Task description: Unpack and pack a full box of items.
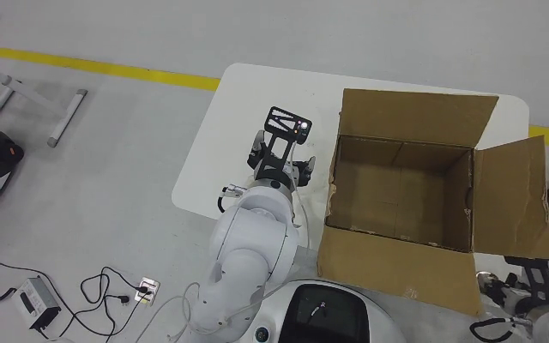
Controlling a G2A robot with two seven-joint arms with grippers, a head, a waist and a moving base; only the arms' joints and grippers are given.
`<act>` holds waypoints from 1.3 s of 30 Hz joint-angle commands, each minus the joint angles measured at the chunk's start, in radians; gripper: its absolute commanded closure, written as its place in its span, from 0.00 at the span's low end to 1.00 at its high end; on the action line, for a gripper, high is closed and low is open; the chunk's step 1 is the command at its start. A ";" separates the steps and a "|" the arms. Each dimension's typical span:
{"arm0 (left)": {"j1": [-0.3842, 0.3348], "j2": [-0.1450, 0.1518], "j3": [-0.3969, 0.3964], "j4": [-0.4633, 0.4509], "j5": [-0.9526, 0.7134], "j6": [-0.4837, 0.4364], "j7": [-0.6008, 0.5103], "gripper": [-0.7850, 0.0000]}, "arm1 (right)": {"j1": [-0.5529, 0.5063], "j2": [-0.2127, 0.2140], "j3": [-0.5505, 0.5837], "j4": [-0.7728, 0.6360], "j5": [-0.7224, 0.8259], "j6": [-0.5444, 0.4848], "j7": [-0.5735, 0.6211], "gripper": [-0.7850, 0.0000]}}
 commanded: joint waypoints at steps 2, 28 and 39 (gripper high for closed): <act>0.000 0.000 0.000 0.000 0.000 0.000 0.000 0.00 | -0.004 0.001 0.046 -0.044 0.035 0.026 -0.029 0.55; 0.000 0.000 0.000 0.000 0.000 0.000 0.000 0.00 | 0.041 0.007 0.164 -0.135 0.158 -0.080 -0.428 1.00; 0.000 0.000 0.000 0.000 0.000 0.000 0.000 0.00 | 0.072 0.003 0.122 0.018 0.127 -0.209 -0.835 1.00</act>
